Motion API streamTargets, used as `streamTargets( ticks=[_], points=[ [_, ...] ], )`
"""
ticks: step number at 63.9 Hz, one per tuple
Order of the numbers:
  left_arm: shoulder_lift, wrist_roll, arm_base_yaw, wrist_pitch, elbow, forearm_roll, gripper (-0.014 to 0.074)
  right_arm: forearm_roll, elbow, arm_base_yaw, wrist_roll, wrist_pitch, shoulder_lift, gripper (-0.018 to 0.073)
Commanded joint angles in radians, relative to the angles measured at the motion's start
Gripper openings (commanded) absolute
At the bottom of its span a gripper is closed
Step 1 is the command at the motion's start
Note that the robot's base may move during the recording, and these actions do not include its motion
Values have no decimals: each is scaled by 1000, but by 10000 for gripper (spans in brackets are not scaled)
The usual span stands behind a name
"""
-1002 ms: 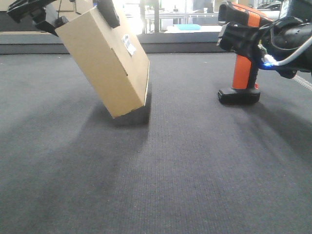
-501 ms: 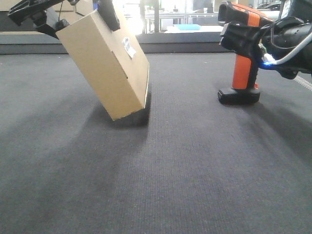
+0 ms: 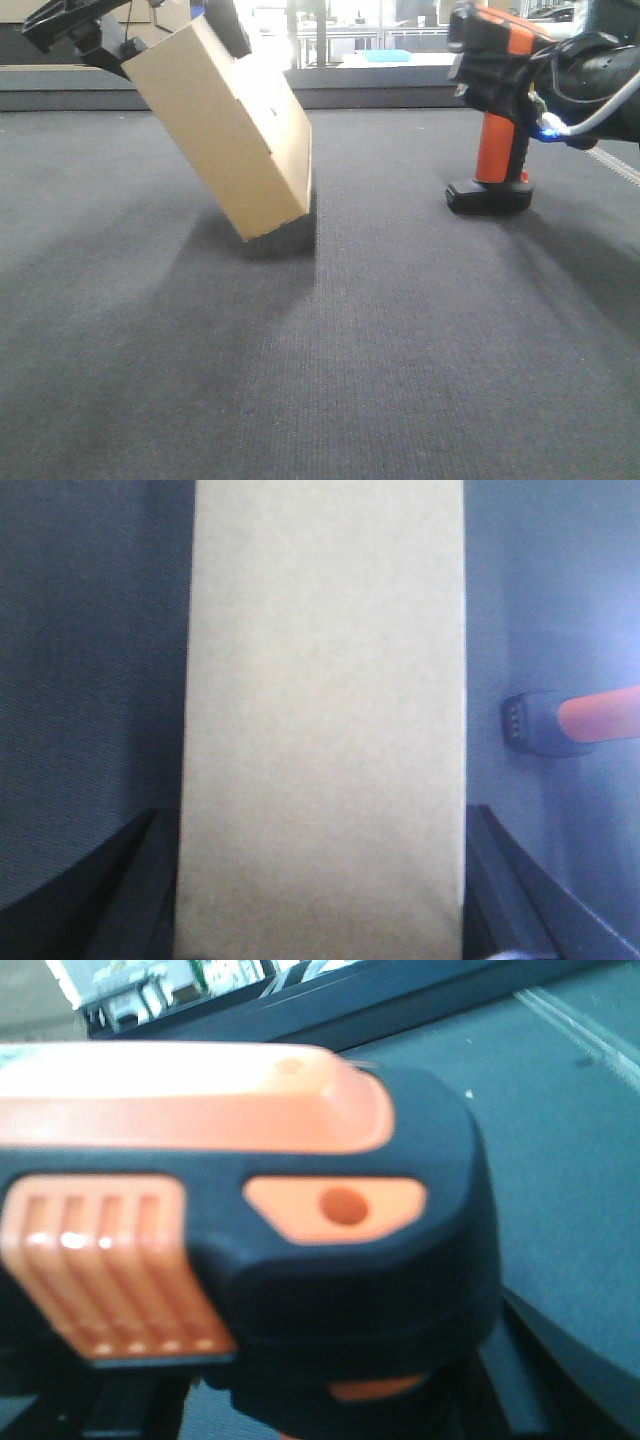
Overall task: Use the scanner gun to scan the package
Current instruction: 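Lift the scanner gun and point it toward the held box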
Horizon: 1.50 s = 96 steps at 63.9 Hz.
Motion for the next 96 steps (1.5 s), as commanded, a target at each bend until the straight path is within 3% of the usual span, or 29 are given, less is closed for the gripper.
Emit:
streamTargets(
  ticks=[1,13,25,62,72,79,85,90,96],
  points=[
    [-10,-4,3,-35,0,-55,-111,-4,-6,-2,-162,-37,-42,-167],
    [-10,-4,3,-38,0,-85,-111,6,-6,-2,-384,-37,-114,-167],
    [-8,-4,16,-46,0,-84,-111,81,-6,-2,-593,-4,-149,-167],
    [-6,-4,34,-7,0,-65,-111,89,-2,-6,-590,18,-244,-163],
    [-6,-4,60,22,0,-64,-111,49,5,-95,-490,82,-278,-166],
    [-6,-1,65,24,0,-60,-111,-112,35,-167,-247,71,-278,-166],
    [-6,-1,65,24,0,-51,-111,-246,78,-223,-18,-13,-268,-166],
    [-6,-1,65,24,0,-51,-111,-258,111,-247,78,-105,-248,-166],
    [-6,-1,65,24,0,-51,-111,-258,154,-254,115,-180,-232,-166]
  ],
)
